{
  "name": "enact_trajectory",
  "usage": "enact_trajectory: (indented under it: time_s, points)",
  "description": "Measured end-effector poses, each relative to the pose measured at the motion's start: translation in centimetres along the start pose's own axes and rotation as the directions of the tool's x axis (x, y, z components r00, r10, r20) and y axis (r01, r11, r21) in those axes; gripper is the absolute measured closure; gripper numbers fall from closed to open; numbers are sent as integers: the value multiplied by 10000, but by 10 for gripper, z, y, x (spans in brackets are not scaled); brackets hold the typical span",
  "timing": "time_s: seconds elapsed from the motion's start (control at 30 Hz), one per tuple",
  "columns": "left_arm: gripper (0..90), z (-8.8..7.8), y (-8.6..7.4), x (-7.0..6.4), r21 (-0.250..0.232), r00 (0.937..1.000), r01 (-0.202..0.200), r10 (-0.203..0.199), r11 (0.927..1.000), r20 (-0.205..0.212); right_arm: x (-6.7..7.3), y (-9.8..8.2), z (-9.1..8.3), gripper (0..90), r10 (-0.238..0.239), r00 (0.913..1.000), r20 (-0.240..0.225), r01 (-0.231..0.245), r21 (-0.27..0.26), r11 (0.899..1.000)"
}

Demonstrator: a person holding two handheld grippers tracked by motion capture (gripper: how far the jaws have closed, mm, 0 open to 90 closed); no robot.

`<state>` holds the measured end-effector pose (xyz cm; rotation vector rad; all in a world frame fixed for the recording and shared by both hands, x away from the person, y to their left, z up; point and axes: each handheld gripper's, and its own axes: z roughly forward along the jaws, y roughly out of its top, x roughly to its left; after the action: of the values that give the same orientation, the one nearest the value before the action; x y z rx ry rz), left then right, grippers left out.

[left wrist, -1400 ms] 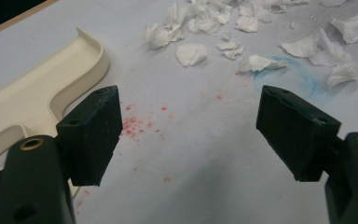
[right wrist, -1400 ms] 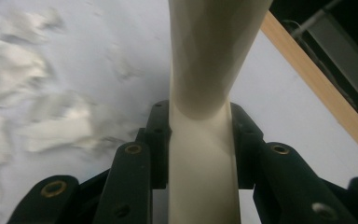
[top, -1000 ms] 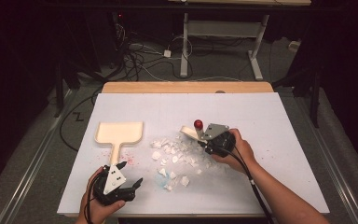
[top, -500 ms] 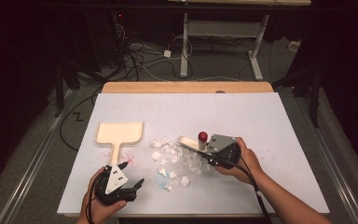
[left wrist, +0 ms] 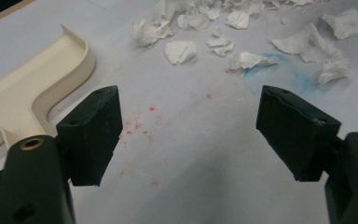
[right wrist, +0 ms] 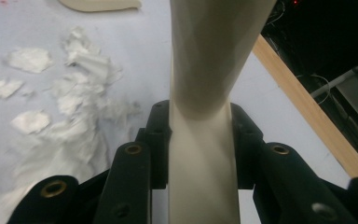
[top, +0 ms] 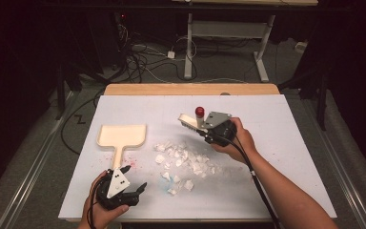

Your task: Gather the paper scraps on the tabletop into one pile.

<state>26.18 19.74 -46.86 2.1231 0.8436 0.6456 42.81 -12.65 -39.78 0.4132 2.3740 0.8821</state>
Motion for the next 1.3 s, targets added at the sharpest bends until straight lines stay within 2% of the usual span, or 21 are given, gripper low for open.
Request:
enact_trajectory:
  time_s: [0.13,0.2,0.27,0.4,0.5,0.53,0.6,0.63,0.77,0.8,0.83,0.9,0.93,0.97,1.0,1.03,1.07,1.17,1.23,1.27,1.3]
  points:
    - [214,0,-1,1,4,10000,40,-40,10000,36,-1,8,18,678,-205,9997,-141,204,-47,9998]
    - [214,-1,-1,1,16,10000,7,-7,10000,40,4,16,37,678,-362,9991,-233,360,-108,9993]
    - [214,-1,-2,1,59,10000,-30,30,10000,-2,6,18,40,678,-546,9981,-271,544,-66,9985]
    - [214,-3,-3,3,-18,9999,69,-70,10000,-73,19,28,55,678,-936,9941,-549,933,-79,9956]
    - [214,-4,-3,2,43,9999,31,-30,10000,-109,32,35,62,678,-1414,9851,-980,1413,-79,9899]
    - [215,-4,-3,1,51,9999,22,-21,10000,-120,40,36,65,677,-1814,9748,-1297,1788,-316,9834]
    - [214,-4,-4,1,72,9999,14,-13,10000,-128,44,36,66,677,-1968,9716,-1311,1944,-311,9804]
    - [214,-4,-4,1,81,9999,13,-12,10000,-118,51,36,67,677,-2513,9546,-1602,2490,-344,9679]
    - [214,-5,-5,1,130,9999,24,-22,9999,-130,59,30,63,675,-2813,9414,-1860,2755,-571,9596]
    - [214,-5,-5,1,130,9999,24,-22,9999,-130,59,30,63,675,-2813,9414,-1860,2755,-571,9596]
    - [214,-5,-5,1,152,9999,34,-32,9999,-110,60,27,58,674,-3214,9219,-2166,3126,-748,9469]
    - [214,-4,-5,1,198,9999,19,-16,9998,-130,63,23,53,673,-3112,9197,-2394,2973,-930,9502]
    - [214,-4,-4,0,183,9999,2,0,9998,-117,63,20,49,673,-3343,9085,-2507,3187,-1015,9424]
    - [214,-4,-4,0,178,9999,-13,15,9998,-108,63,20,49,673,-3343,9085,-2507,3187,-1015,9424]
    - [214,-4,-4,-1,170,9999,-27,29,9999,-97,65,14,40,672,-3387,9006,-2725,3202,-1110,9408]
    - [214,-4,-4,-1,170,9999,-27,29,9999,-97,65,14,40,672,-3387,9006,-2725,3202,-1110,9408]
    - [214,-4,-4,-1,188,9999,-45,47,9998,-100,65,7,33,671,-3521,8892,-2923,3291,-1263,9358]
    - [214,-3,-3,-1,257,9999,-102,105,9996,-93,67,2,25,671,-3520,8860,-3018,3259,-1346,9358]
    - [214,-4,-3,-2,207,9998,-145,147,9997,-95,67,-4,16,672,-3629,8675,-3403,3293,-1540,9316]
    - [214,-4,-3,-3,206,9998,-190,191,9996,-67,67,-12,5,672,-3534,8666,-3522,3122,-1697,9347]
    - [214,-4,-2,-3,208,9997,-218,219,9995,-79,67,-12,5,672,-3534,8666,-3522,3122,-1697,9347]
